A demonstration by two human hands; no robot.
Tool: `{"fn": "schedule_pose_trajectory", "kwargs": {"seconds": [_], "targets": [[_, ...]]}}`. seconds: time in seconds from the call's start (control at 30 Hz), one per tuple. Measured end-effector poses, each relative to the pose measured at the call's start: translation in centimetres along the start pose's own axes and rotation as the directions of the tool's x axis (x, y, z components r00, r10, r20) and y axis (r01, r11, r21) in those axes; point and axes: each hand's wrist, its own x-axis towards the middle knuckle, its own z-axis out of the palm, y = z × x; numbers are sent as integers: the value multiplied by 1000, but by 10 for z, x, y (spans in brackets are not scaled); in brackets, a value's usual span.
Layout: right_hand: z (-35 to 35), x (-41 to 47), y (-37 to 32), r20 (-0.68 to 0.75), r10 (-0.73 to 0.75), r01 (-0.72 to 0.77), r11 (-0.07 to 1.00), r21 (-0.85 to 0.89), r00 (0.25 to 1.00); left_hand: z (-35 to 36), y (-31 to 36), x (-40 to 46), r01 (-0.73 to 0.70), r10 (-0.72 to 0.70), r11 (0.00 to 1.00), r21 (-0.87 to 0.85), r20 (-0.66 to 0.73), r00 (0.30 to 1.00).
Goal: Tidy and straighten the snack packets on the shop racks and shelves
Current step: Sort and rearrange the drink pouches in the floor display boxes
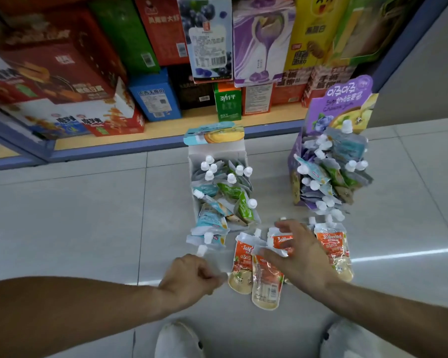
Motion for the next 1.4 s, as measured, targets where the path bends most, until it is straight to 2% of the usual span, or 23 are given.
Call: {"fn": "schedule_pose_trajectory", "kwargs": {"seconds": [0.07,0.1,0.17,0.2,0.27,0.3,0.37,0.4,0.47,0.57,0.6,0.67,0.73,0.83,0.9,1.03,1.23,1.33,1.4], "targets": [[3,19,-17,2,-62,62,998,-11,998,-15,-14,-4,65,-56,996,67,-130,990],[4,29,-25,4,-94,94,995,-28,996,-21,-20,-4,37,-19,996,81,-210,977],[3,39,-44,-26,-152,150,987,-55,988,-29,-31,-2,-109,150,984,142,-321,935],[2,40,-52,-70,-192,188,980,-65,979,-33,-33,4,-187,259,955,230,-341,904],[0,39,-69,-146,-354,337,933,-129,924,-42,-31,21,-307,470,839,450,-315,824],[-1,38,-80,-139,-440,416,893,-171,887,-46,-27,30,-360,560,768,530,-282,779],[3,47,-99,-45,-551,520,809,-274,834,-53,-20,45,-444,666,673,591,-223,712],[8,55,-108,22,-556,529,777,-342,831,-56,-18,51,-466,679,667,582,-217,701],[23,76,-124,135,-492,487,712,-506,860,-61,-15,56,-463,645,715,524,-239,726],[39,98,-135,182,-450,448,607,-656,874,-69,-14,60,-449,588,785,427,-286,757],[40,102,-135,182,-443,442,604,-663,878,-73,-13,60,-455,570,806,380,-291,768],[31,103,-130,152,-453,444,656,-611,879,-82,-6,59,-434,494,867,244,-317,809],[10,99,-123,67,-492,460,744,-485,868,-91,1,63,-374,401,916,146,-366,840],[-23,89,-113,-86,-496,457,844,-283,864,-98,12,71,-295,300,952,74,-395,868],[-41,84,-108,-132,-461,439,883,-165,878,-97,20,76,-266,284,958,102,-412,866],[-58,81,-100,-99,-402,402,915,-28,910,-93,31,84,-223,280,959,178,-445,850],[-61,78,-92,-8,-425,425,905,35,905,-94,25,79,-236,296,954,184,-465,834],[-54,76,-98,72,-472,474,880,-20,879,-93,22,77,-246,273,962,120,-500,822],[-46,77,-109,142,-530,546,828,-130,836,-94,21,78,-253,260,964,86,-512,818]]}}
